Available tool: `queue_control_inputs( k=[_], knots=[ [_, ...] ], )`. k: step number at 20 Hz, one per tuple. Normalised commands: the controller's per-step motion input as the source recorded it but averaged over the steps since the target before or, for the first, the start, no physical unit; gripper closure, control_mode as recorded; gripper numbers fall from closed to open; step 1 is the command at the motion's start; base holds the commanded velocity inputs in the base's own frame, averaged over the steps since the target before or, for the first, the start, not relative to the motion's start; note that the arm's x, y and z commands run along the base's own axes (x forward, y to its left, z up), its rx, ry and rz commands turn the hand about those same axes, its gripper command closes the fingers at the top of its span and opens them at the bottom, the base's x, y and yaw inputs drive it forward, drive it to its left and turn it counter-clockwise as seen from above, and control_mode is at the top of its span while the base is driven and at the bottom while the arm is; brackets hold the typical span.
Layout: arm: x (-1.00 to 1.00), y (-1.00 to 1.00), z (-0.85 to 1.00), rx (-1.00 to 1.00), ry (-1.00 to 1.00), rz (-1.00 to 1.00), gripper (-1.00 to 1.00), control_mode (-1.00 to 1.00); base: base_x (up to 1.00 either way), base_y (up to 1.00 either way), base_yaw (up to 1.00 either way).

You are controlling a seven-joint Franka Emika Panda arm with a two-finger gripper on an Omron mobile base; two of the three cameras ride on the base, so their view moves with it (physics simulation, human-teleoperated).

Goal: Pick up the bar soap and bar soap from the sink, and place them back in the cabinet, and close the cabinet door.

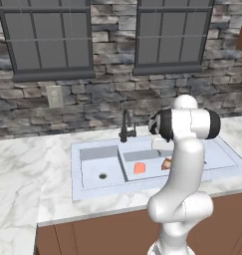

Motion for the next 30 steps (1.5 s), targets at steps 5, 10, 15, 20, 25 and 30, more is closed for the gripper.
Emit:
queue_control_inputs(
  k=[5,10,15,20,25,30],
  knots=[
    [0.0,-0.01,-0.04,0.0,0.0,0.0,-1.0,-1.0,0.0,0.0,0.0],
    [-0.01,-0.01,-0.01,0.0,0.0,0.0,-1.0,-1.0,0.0,0.0,0.0],
    [-0.04,0.0,-0.04,0.0,0.0,-0.01,-1.0,-1.0,0.0,0.0,0.0],
    [-0.04,0.0,-0.06,0.0,0.01,-0.03,-1.0,-1.0,0.0,0.0,0.0],
    [-0.02,0.0,-0.05,0.0,0.02,-0.04,-1.0,-1.0,0.0,0.0,0.0],
    [0.0,0.0,-0.06,0.0,0.02,-0.04,-1.0,-1.0,0.0,0.0,0.0]
  ],
)
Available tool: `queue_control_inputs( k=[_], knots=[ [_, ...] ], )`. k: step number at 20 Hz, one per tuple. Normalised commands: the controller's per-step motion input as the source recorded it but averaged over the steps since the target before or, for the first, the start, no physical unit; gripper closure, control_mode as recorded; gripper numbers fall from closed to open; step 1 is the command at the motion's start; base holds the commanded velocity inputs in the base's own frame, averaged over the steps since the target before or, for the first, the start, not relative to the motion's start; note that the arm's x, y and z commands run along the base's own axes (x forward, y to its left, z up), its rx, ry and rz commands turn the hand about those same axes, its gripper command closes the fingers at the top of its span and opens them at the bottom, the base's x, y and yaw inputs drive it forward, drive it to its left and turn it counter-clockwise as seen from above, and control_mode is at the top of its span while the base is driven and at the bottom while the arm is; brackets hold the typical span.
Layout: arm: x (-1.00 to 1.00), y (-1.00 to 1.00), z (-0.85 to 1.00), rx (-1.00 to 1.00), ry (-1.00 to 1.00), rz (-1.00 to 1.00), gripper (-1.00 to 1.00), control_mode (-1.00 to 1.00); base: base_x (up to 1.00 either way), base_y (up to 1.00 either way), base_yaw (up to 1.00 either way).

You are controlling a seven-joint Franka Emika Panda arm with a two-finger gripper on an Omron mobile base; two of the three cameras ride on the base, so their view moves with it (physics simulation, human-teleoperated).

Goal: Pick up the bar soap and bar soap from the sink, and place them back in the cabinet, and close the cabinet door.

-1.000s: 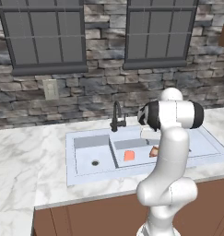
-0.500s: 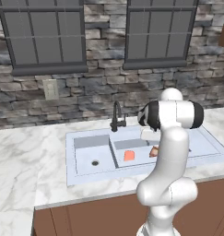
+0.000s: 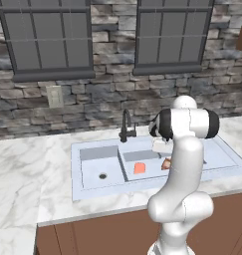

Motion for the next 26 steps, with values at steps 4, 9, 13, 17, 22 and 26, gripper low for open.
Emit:
queue_control_inputs(
  k=[4,9,13,17,22,26],
  knots=[
    [0.0,0.0,-0.06,0.0,0.03,-0.04,-1.0,-1.0,0.0,0.0,0.0],
    [0.0,0.0,-0.07,0.0,0.03,-0.04,-1.0,-1.0,0.0,0.0,0.0],
    [0.0,0.0,-0.09,0.0,0.02,-0.04,-1.0,-1.0,0.0,0.0,0.0],
    [-0.01,0.0,-0.1,0.0,0.01,-0.04,-1.0,-1.0,0.0,0.0,0.0],
    [-0.01,0.0,-0.06,0.0,0.01,-0.04,-1.0,-1.0,0.0,0.0,0.0],
    [-0.02,0.0,-0.08,0.0,0.0,-0.03,-1.0,-1.0,0.0,0.0,0.0]
  ],
)
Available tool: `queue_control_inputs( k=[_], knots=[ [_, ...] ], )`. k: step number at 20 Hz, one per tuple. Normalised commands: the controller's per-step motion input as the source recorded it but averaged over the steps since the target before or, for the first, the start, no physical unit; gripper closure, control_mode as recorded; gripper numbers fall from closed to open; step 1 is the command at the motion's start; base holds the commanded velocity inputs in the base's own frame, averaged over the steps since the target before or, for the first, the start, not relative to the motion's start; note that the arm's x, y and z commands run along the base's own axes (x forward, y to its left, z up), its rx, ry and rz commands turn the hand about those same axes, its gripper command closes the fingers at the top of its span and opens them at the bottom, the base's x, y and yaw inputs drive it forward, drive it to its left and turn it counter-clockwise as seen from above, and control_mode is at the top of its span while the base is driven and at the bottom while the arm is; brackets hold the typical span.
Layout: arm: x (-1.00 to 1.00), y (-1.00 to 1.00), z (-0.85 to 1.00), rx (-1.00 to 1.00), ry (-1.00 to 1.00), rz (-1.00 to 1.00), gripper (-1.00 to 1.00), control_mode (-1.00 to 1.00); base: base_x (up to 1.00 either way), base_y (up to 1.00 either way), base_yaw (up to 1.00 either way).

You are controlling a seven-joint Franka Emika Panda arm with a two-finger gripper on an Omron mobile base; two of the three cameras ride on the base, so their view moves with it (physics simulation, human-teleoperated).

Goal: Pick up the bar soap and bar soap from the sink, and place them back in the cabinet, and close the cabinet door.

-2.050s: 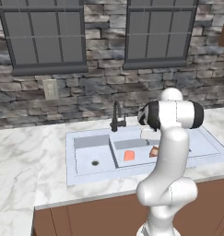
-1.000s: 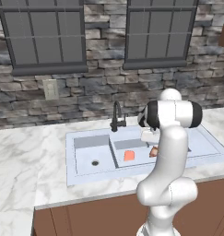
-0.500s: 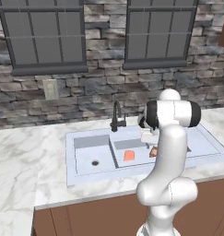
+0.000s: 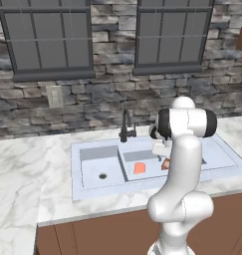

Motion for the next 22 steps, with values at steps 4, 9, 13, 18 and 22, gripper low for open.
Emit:
queue_control_inputs(
  k=[4,9,13,18,22],
  knots=[
    [-0.03,0.0,-0.11,0.0,0.0,-0.03,-1.0,-1.0,0.0,0.0,0.0],
    [-0.03,0.0,-0.19,0.0,0.0,-0.01,-1.0,-1.0,0.0,0.0,0.0],
    [0.0,0.0,-0.2,0.0,0.0,-0.01,-1.0,-1.0,0.0,0.0,0.0],
    [0.0,0.0,-0.11,0.0,0.0,0.0,-1.0,-1.0,0.0,0.0,0.0],
    [0.0,0.0,-0.11,0.0,0.0,0.0,-1.0,-1.0,0.0,0.0,0.0]
  ],
)
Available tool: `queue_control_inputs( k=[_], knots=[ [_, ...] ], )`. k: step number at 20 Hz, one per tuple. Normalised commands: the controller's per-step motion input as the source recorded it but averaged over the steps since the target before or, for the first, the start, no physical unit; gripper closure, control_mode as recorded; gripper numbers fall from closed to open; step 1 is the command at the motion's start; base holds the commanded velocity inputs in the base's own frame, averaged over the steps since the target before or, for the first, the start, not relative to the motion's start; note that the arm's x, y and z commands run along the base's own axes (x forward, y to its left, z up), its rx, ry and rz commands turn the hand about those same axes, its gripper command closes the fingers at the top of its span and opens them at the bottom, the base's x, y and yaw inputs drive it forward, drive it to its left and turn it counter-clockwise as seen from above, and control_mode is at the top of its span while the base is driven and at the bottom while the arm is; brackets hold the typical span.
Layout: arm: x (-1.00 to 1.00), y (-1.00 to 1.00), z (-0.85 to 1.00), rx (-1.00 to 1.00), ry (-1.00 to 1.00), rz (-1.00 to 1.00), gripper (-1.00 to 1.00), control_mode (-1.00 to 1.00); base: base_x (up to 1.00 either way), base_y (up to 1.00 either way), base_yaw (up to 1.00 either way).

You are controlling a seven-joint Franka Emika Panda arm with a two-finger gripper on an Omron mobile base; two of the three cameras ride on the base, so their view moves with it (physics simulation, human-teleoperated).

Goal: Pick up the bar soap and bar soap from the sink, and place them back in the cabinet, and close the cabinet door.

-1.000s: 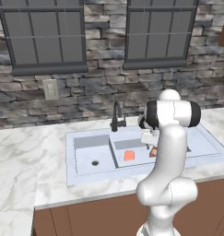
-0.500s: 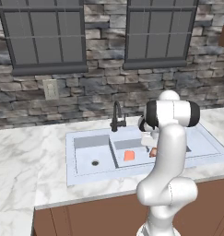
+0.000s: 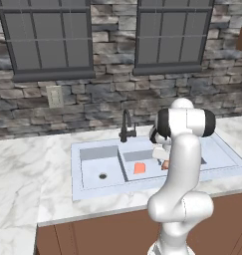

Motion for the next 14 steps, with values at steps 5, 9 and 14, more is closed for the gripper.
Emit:
queue_control_inputs(
  k=[5,9,14],
  knots=[
    [0.0,0.0,-0.03,0.0,0.0,0.0,1.0,-1.0,0.0,0.0,0.0],
    [0.0,0.0,0.0,0.0,0.0,0.0,1.0,-1.0,0.0,0.0,0.0],
    [0.01,-0.08,0.03,0.0,0.0,0.01,1.0,-1.0,0.0,0.0,0.0]
  ],
)
